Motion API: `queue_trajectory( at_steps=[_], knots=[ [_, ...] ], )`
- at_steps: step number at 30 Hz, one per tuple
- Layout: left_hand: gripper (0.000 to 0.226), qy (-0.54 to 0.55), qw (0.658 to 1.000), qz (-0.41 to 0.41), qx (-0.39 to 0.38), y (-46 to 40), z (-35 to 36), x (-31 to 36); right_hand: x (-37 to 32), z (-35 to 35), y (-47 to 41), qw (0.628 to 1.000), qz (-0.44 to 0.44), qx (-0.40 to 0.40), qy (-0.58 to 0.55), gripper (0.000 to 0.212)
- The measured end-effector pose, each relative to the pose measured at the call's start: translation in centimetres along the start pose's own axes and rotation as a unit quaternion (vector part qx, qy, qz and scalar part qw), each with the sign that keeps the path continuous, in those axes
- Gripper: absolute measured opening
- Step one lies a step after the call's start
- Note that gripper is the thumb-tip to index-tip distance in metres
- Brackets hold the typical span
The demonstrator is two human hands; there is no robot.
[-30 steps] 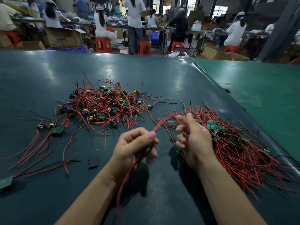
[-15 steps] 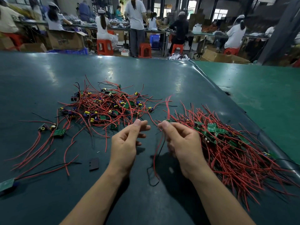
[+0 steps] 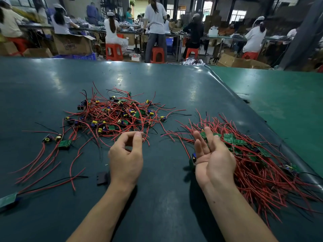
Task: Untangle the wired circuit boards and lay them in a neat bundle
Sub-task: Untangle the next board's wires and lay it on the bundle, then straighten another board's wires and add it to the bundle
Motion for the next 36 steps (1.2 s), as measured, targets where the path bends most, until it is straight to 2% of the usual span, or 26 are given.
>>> queue_trajectory(
  at_steps=[3,8,11,13,17,19,21,26,28,31,36],
  knots=[
    [0.012,-0.043,0.999,0.022,-0.001,0.1,0.2,0.0,-0.1,-0.3,-0.4,1.000,0.000,0.003,0.025,0.013],
    [0.014,-0.066,0.997,0.026,-0.014,0.1,0.6,0.0,-1.7,-0.3,-0.6,0.997,-0.053,0.023,0.049,0.022],
    [0.014,-0.059,0.998,0.026,-0.010,0.2,0.5,0.1,-2.4,-0.1,-0.4,0.997,-0.071,0.025,0.002,0.005],
    [0.013,-0.060,0.998,0.024,-0.007,0.2,0.3,0.1,-2.4,-0.6,-0.5,0.996,-0.070,0.044,-0.033,0.017],
    [0.010,-0.126,0.991,0.050,0.004,0.1,0.3,0.6,-1.0,-0.3,-0.2,0.999,-0.012,0.038,-0.036,0.020],
    [0.006,-0.211,0.971,0.108,0.024,0.6,0.4,1.6,-0.2,0.2,0.2,1.000,0.026,0.001,0.010,0.020],
    [0.019,-0.309,0.941,0.134,0.039,0.7,0.8,1.7,0.6,0.6,0.7,0.996,0.059,-0.035,0.065,0.027],
    [0.058,-0.459,0.888,0.018,0.029,-1.4,-0.1,-1.2,0.6,1.2,0.9,0.988,0.043,-0.078,0.126,0.030],
    [0.052,-0.453,0.891,0.005,0.027,-1.9,-0.5,-1.5,0.6,1.3,0.7,0.989,0.040,-0.083,0.118,0.031],
    [0.033,-0.406,0.912,0.043,0.050,-1.9,-1.0,-0.5,0.9,1.4,0.8,0.987,0.057,-0.092,0.118,0.029],
    [0.027,-0.377,0.923,0.034,0.067,-2.0,-1.6,-0.4,1.8,2.0,1.3,0.976,0.080,-0.143,0.146,0.029]
  ],
)
Point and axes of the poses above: each hand's wrist, its own y-axis away from the middle knuckle, its own z-axis out of the palm, x = y × z, the point moved 10 cm from there along -y, towards the middle knuckle, and after that the axes turned 11 degrees about -z, right-handed, at the moved point
